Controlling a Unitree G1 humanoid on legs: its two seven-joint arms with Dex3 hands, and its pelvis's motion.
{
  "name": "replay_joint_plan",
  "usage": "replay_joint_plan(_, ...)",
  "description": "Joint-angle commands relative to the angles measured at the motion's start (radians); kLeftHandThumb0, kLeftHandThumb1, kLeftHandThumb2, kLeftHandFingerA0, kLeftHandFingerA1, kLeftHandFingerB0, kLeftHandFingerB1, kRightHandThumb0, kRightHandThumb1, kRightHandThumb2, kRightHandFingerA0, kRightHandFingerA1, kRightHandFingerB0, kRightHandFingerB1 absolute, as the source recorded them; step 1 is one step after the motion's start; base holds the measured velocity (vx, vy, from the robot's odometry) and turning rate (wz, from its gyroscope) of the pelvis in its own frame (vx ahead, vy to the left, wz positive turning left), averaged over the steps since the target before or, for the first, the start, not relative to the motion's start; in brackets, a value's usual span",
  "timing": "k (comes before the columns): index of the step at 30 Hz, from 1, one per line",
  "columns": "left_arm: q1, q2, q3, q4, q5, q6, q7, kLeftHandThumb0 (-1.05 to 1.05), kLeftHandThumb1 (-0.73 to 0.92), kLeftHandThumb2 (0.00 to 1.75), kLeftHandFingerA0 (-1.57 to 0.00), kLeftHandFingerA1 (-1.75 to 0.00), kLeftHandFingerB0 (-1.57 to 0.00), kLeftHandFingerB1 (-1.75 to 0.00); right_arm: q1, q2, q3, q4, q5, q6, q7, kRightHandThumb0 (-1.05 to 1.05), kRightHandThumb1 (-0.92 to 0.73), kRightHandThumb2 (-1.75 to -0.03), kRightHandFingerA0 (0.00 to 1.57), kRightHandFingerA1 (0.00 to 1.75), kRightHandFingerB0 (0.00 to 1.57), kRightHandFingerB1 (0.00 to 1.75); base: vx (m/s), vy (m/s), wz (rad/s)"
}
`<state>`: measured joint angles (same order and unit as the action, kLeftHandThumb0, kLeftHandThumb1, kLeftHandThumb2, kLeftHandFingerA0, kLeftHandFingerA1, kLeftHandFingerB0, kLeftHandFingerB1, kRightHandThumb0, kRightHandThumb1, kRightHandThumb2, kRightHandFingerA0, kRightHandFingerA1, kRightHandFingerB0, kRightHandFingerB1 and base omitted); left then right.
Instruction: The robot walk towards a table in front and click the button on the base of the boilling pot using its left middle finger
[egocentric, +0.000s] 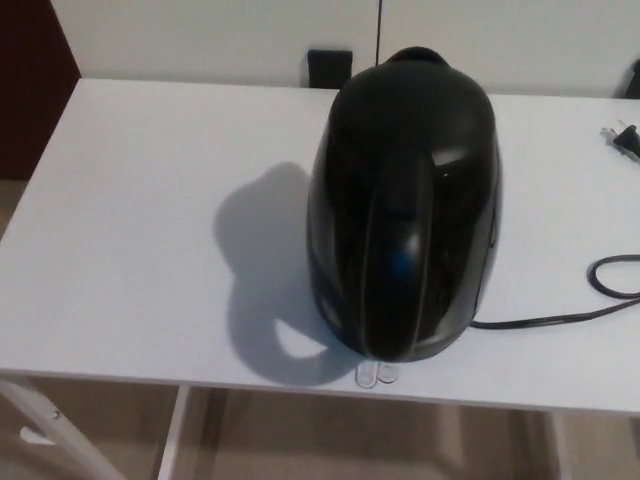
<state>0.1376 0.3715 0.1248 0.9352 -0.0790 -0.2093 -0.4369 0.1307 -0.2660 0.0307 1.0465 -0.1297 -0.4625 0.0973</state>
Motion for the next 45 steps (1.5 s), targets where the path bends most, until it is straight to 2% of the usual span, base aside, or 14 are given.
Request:
replay_joint_plan(1,0.013,0.010,-0.030,-0.030,0.038,-0.041,0.006,-0.32,0.39,0.60,-0.58,-0.48,-0.48,-0.42,0.003,-0.001,-0.008,-0.003,0.009,0.003,0.007,-0.23,-0.47,-0.54,0.78,0.49,0.45,0.44,0.00,0.113,-0.08)
replay_joint_plan(18,0.099,-0.008,-0.108,-0.139,0.059,-0.084,-0.002,-0.30,0.40,0.59,-0.54,-0.45,-0.48,-0.41,-0.002,-0.005,-0.003,-0.004,-0.002,0.013,0.006,-0.23,-0.47,-0.54,0.79,0.49,0.46,0.43,0.00,0.019,0.06)
replay_joint_plan(21,0.120,-0.004,-0.147,-0.163,0.103,-0.140,0.016,-0.36,0.39,0.62,-0.50,-0.45,-0.44,-0.41,-0.003,-0.007,-0.006,-0.001,0.005,0.014,0.023,-0.22,-0.48,-0.54,0.78,0.50,0.45,0.43,-0.01,-0.029,0.00)
replay_joint_plan(24,0.165,0.031,-0.272,-0.279,0.290,-0.279,0.129,-0.43,0.43,0.67,-0.41,-0.45,-0.34,-0.41,-0.017,-0.006,-0.002,-0.009,0.000,0.035,0.022,-0.22,-0.48,-0.54,0.78,0.49,0.44,0.42,0.00,0.000,0.00)
replay_joint_plan(30,0.232,0.050,-0.450,-0.528,0.507,-0.325,0.198,-0.44,0.45,0.68,-0.37,-0.43,-0.27,-0.40,-0.022,0.002,0.003,-0.008,0.000,0.041,0.028,-0.19,-0.48,-0.54,0.75,0.49,0.42,0.42,0.00,0.000,0.00)
replay_joint_plan(31,0.238,0.055,-0.482,-0.576,0.556,-0.325,0.217,-0.36,0.55,0.57,-0.42,-0.36,-0.31,-0.31,-0.025,0.002,0.003,-0.005,0.001,0.038,0.030,-0.19,-0.48,-0.54,0.76,0.49,0.43,0.42,0.00,0.000,0.00)
replay_joint_plan(32,0.240,0.057,-0.493,-0.591,0.570,-0.324,0.225,-0.36,0.55,0.57,-0.42,-0.36,-0.31,-0.31,-0.027,0.001,0.002,-0.003,0.001,0.037,0.031,-0.19,-0.48,-0.54,0.76,0.49,0.43,0.42,0.00,0.000,0.00)
replay_joint_plan(33,0.231,0.080,-0.562,-0.669,0.689,-0.337,0.243,-0.35,0.60,0.59,-0.35,-0.34,-0.21,-0.29,-0.028,0.002,0.000,-0.005,0.003,0.042,0.027,-0.19,-0.48,-0.54,0.76,0.49,0.42,0.42,0.00,0.000,0.00)
replay_joint_plan(34,0.216,0.089,-0.596,-0.692,0.747,-0.377,0.266,-0.40,0.49,0.68,-0.30,-0.41,-0.17,-0.36,-0.026,0.001,0.000,-0.010,0.003,0.044,0.027,-0.20,-0.49,-0.54,0.76,0.49,0.43,0.42,0.00,0.000,0.00)
replay_joint_plan(35,0.209,0.095,-0.613,-0.701,0.766,-0.389,0.279,-0.40,0.49,0.68,-0.30,-0.41,-0.17,-0.36,-0.025,0.001,0.000,-0.012,0.003,0.045,0.027,-0.20,-0.49,-0.54,0.76,0.49,0.43,0.42,0.00,0.000,0.00)
replay_joint_plan(36,0.194,0.113,-0.657,-0.780,0.851,-0.390,0.264,-0.38,0.65,0.60,-0.26,-0.31,-0.13,-0.27,-0.030,0.000,0.000,-0.011,0.004,0.043,0.032,-0.19,-0.49,-0.54,0.75,0.50,0.43,0.43,0.00,0.000,0.00)
replay_joint_plan(38,0.178,0.132,-0.703,-0.863,0.940,-0.384,0.260,-0.39,0.66,0.61,-0.23,-0.31,-0.11,-0.25,-0.036,-0.003,0.003,-0.015,-0.001,0.048,0.032,-0.19,-0.50,-0.54,0.75,0.49,0.42,0.42,0.00,0.000,0.00)
replay_joint_plan(40,0.156,0.152,-0.769,-0.963,1.092,-0.427,0.346,-0.42,0.68,0.62,-0.18,-0.30,-0.11,-0.25,-0.041,-0.002,0.000,-0.015,0.003,0.052,0.034,-0.19,-0.50,-0.54,0.77,0.49,0.43,0.42,0.00,0.000,0.00)
replay_joint_plan(45,0.121,0.174,-0.822,-0.986,1.152,-0.438,0.416,-0.42,0.68,0.63,-0.17,-0.31,-0.10,-0.24,-0.042,0.000,-0.001,-0.016,0.003,0.053,0.028,-0.20,-0.49,-0.54,0.77,0.49,0.43,0.42,0.00,0.000,0.00)
